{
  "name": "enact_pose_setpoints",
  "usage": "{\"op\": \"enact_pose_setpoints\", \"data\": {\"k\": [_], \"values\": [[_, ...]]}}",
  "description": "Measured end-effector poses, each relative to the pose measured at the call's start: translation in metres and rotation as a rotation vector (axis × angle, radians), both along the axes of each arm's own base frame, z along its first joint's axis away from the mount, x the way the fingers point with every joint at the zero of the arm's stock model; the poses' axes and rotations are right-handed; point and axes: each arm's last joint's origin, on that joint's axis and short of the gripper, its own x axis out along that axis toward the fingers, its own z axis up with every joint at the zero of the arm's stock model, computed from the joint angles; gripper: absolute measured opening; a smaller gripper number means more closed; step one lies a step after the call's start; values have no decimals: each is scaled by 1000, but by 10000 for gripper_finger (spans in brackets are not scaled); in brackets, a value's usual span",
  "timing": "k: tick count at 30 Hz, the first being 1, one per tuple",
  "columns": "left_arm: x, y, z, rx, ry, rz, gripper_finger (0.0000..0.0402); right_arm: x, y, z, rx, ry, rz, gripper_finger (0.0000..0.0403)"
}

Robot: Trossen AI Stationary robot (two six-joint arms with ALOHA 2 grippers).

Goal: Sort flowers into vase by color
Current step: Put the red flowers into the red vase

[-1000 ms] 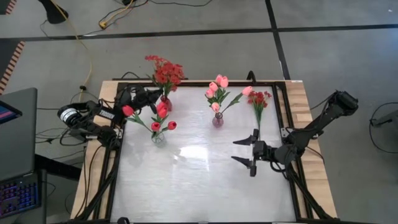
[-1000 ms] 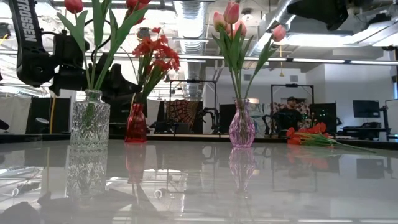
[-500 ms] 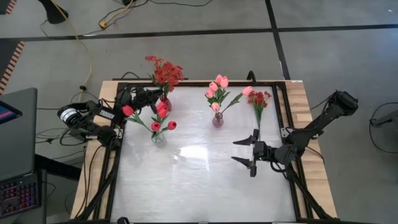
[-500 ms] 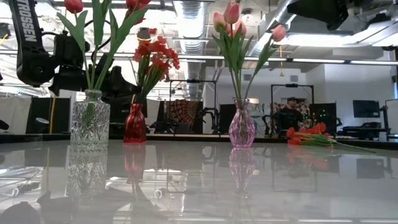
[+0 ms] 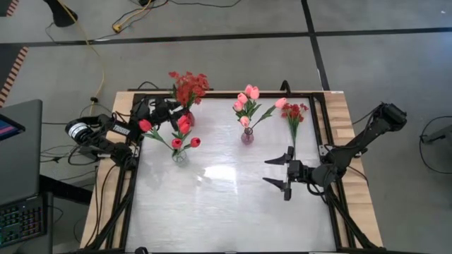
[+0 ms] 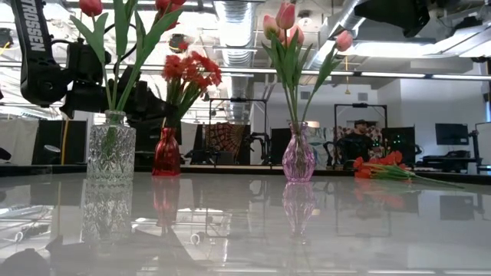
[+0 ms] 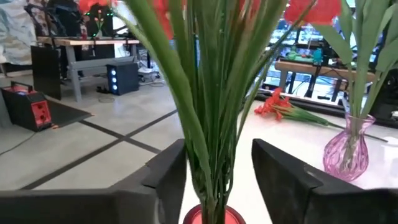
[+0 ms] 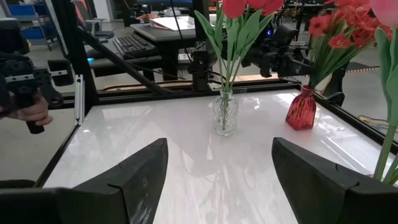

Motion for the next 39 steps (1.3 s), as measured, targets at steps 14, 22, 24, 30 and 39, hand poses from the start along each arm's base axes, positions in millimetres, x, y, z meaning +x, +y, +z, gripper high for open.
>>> {"op": "enact_pose_setpoints", "data": {"k": [14,22,24,30,39], "values": [[0,0,-4,-42,49,-2,241,-1,0,-2,30,15,-5,313],[7,9,9,-181,270,-11,242,2,-9,-11,103,66,-69,313],[6,8,20,-174,307,-19,242,3,-12,-12,120,77,-93,313],[-5,-4,53,-149,430,14,242,6,-23,-18,139,119,-149,313],[-26,-25,77,-262,495,143,241,5,-50,-13,298,397,-297,313]]}}
